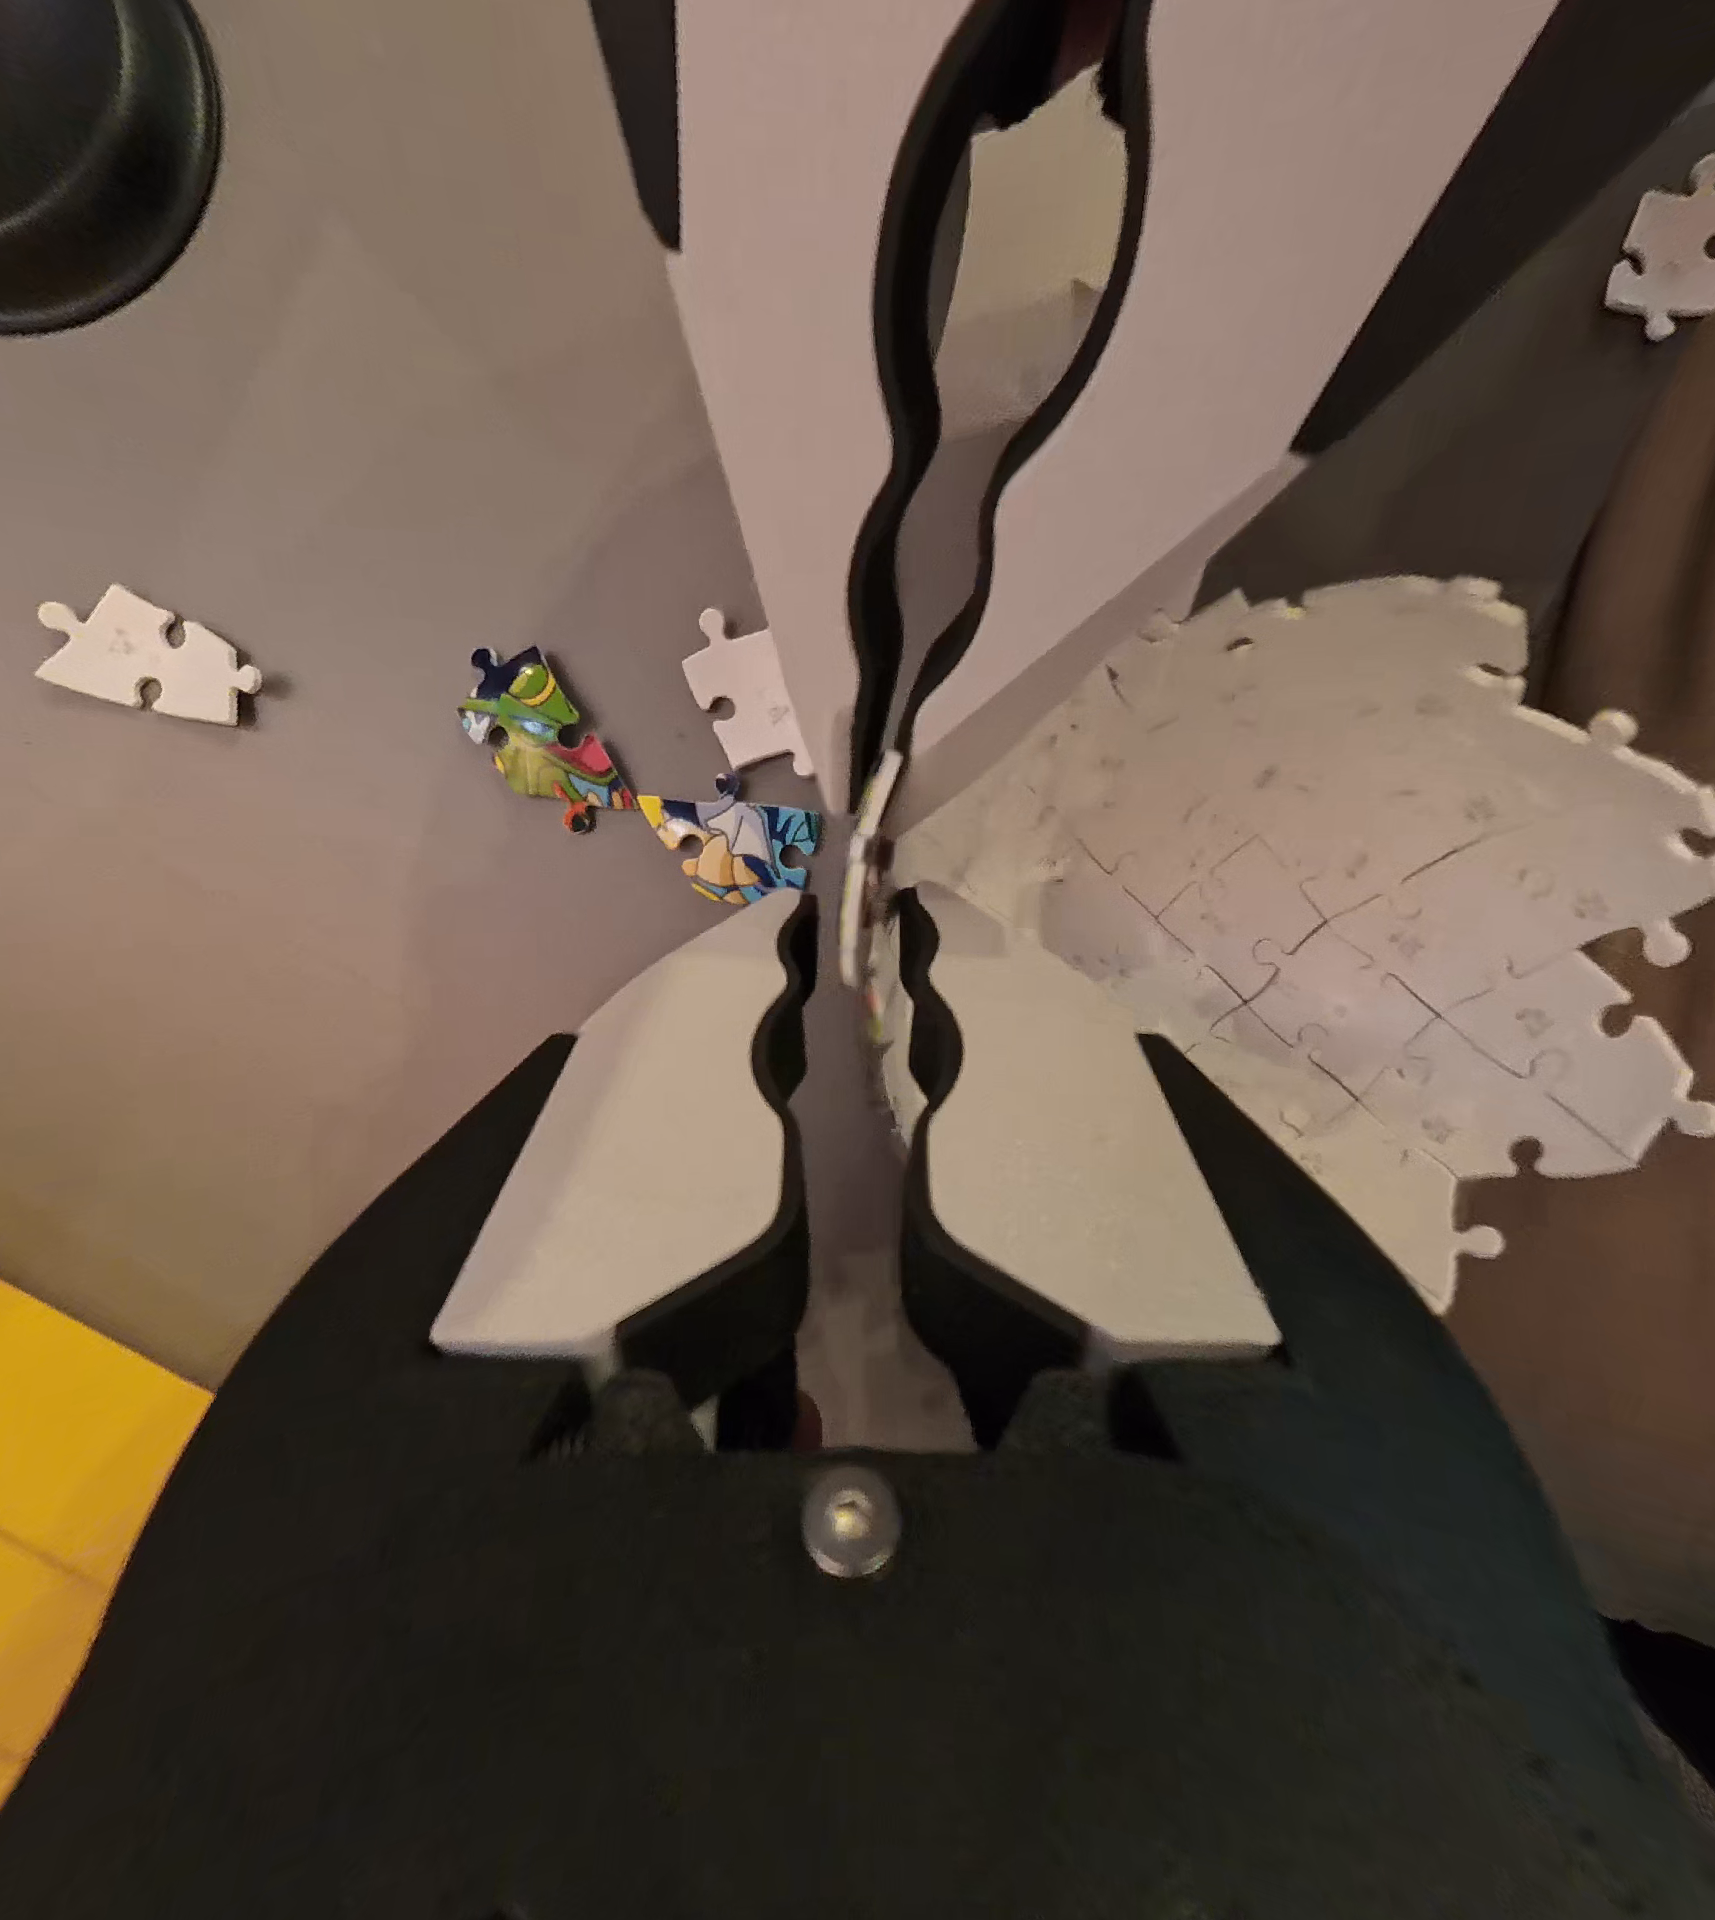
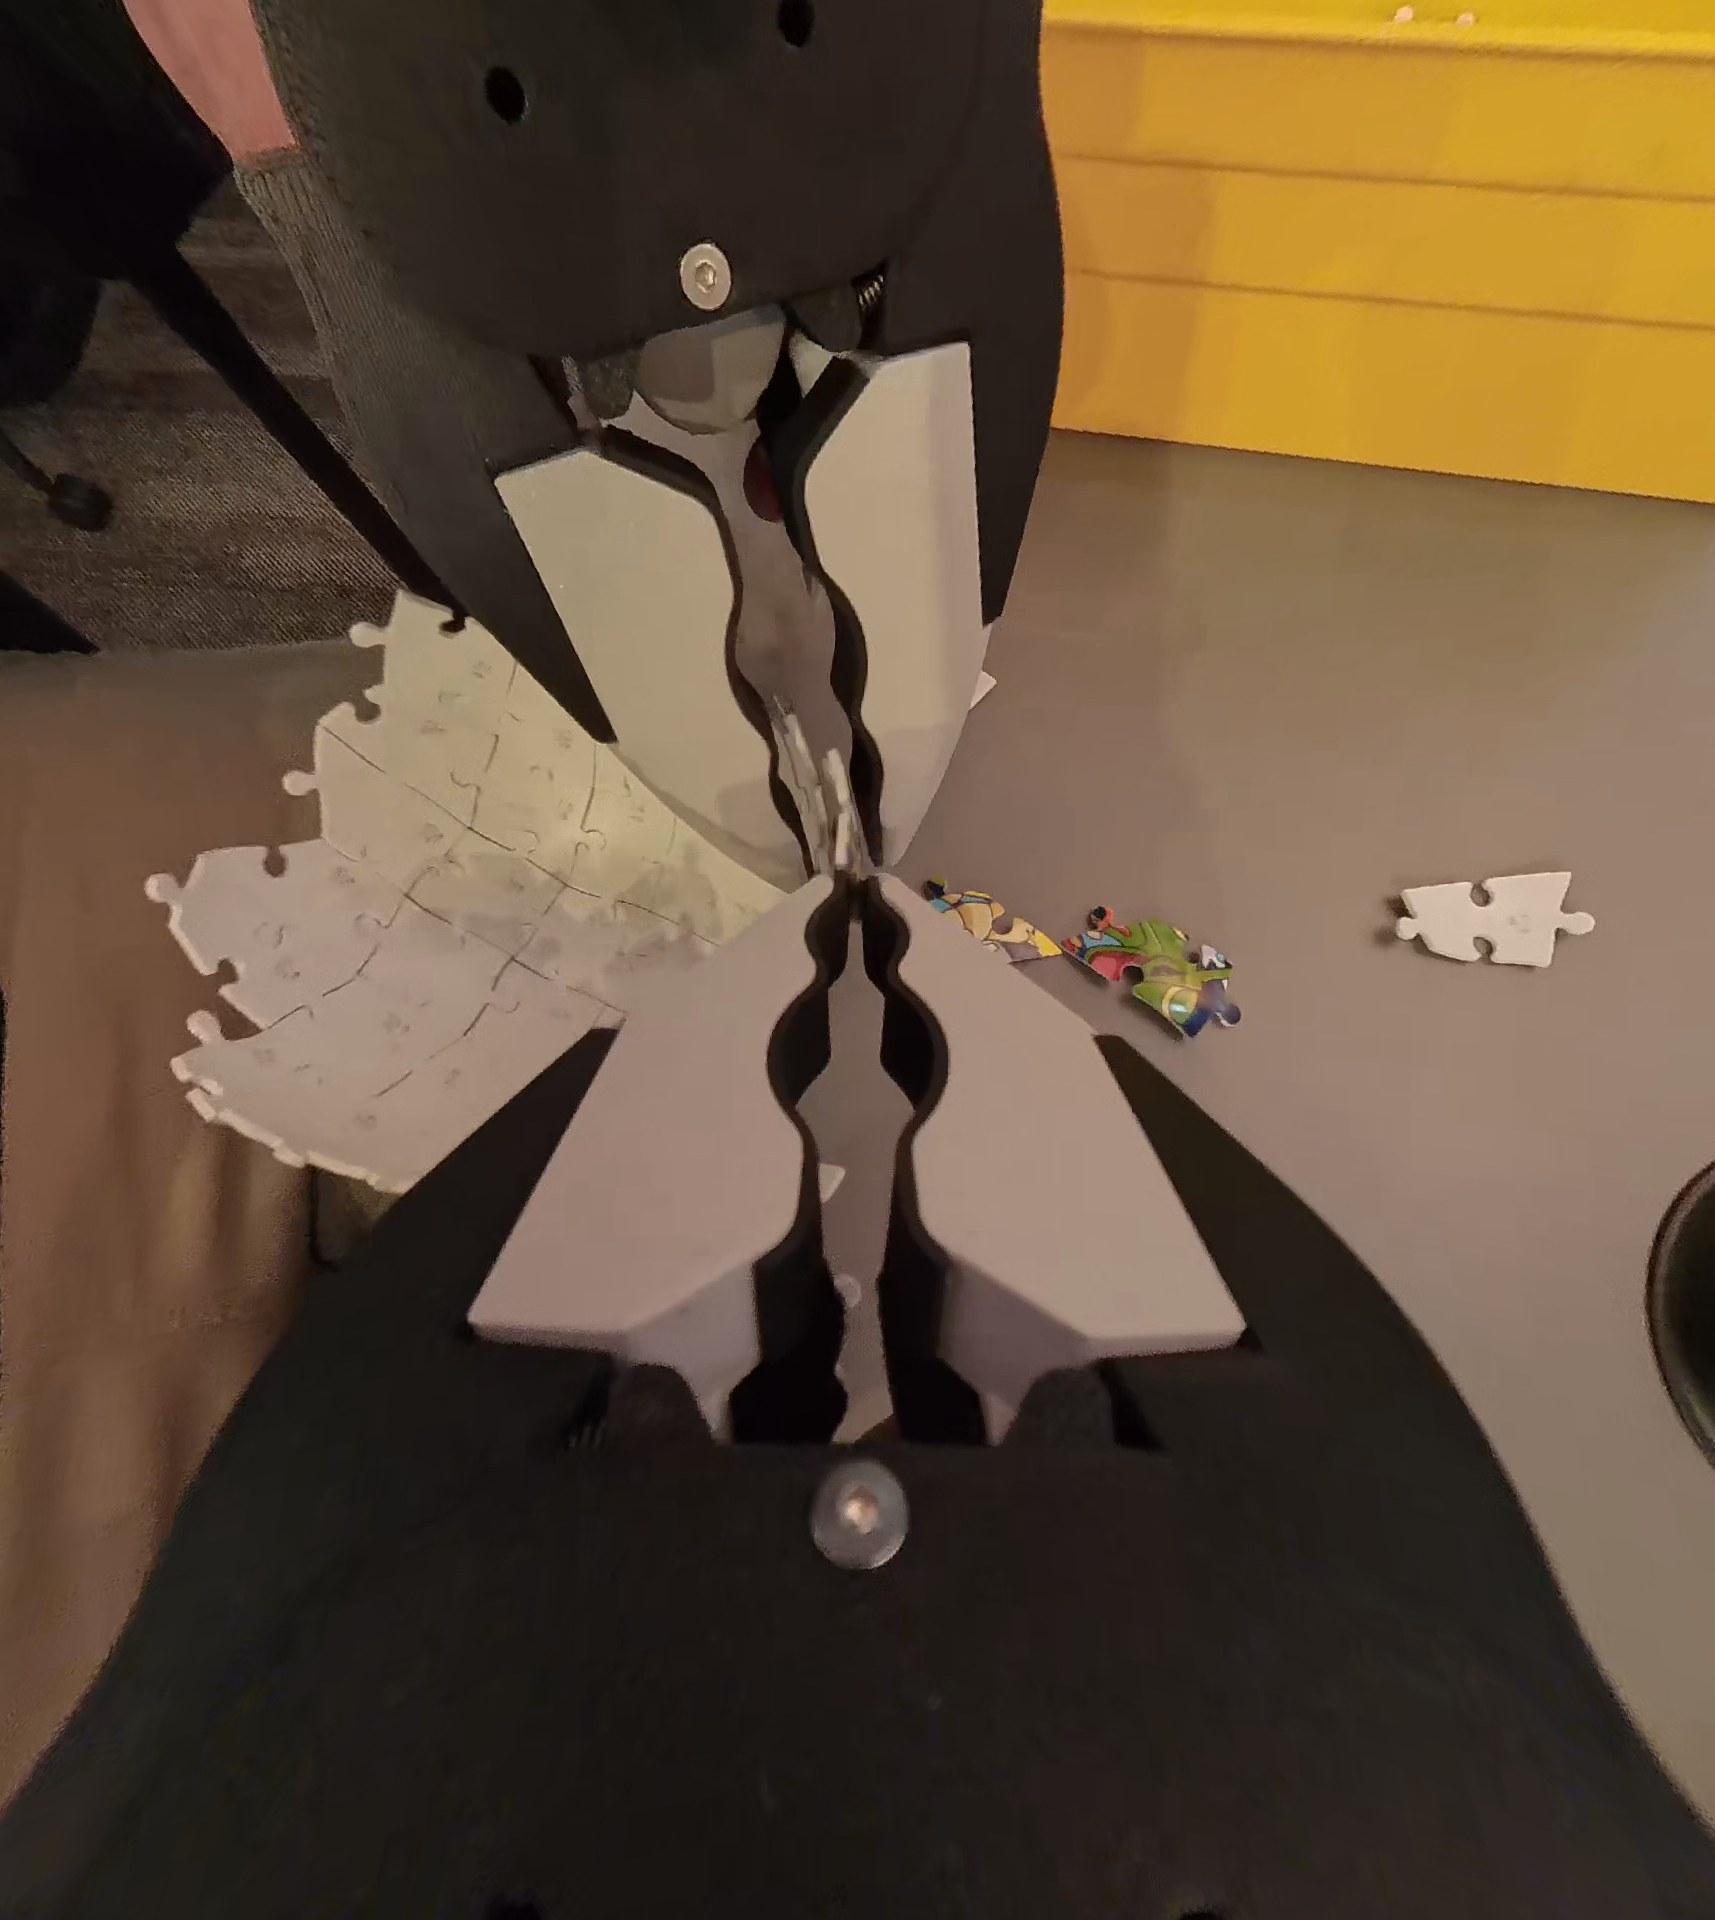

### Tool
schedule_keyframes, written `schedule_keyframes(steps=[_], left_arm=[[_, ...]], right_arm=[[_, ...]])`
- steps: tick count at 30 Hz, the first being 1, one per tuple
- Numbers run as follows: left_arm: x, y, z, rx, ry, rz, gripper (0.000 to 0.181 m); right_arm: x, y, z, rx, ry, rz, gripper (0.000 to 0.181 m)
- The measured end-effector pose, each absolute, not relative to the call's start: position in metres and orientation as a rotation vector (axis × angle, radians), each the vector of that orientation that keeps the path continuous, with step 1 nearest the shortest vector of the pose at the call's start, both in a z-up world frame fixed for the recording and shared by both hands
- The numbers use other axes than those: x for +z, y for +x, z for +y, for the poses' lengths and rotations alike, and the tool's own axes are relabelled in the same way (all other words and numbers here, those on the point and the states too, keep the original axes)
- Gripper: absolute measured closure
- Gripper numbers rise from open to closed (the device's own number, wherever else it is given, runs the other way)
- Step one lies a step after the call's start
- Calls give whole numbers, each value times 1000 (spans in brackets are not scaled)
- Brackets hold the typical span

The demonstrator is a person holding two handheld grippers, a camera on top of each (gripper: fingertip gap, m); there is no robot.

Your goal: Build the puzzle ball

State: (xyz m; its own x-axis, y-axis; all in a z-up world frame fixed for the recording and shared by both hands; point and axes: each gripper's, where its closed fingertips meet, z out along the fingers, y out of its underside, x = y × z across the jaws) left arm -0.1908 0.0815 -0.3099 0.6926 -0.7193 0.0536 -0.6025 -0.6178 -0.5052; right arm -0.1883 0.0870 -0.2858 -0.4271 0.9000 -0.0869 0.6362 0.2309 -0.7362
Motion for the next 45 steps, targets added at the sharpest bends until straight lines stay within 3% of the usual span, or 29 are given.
schedule_keyframes(steps=[1,5,15,45], left_arm=[[-309,-191,81,-355,-2444,1011,164],[-311,-194,74,-358,-2460,1011,158],[-319,-185,79,-373,-2435,1031,172],[-321,-174,87,-423,-2362,1093,173]], right_arm=[[-285,-187,87,1029,-1426,-2157,181],[-282,-183,86,1003,-1436,-2176,181],[-267,-180,90,912,-1426,-2198,181],[-285,-173,93,613,-1378,-2368,181]])
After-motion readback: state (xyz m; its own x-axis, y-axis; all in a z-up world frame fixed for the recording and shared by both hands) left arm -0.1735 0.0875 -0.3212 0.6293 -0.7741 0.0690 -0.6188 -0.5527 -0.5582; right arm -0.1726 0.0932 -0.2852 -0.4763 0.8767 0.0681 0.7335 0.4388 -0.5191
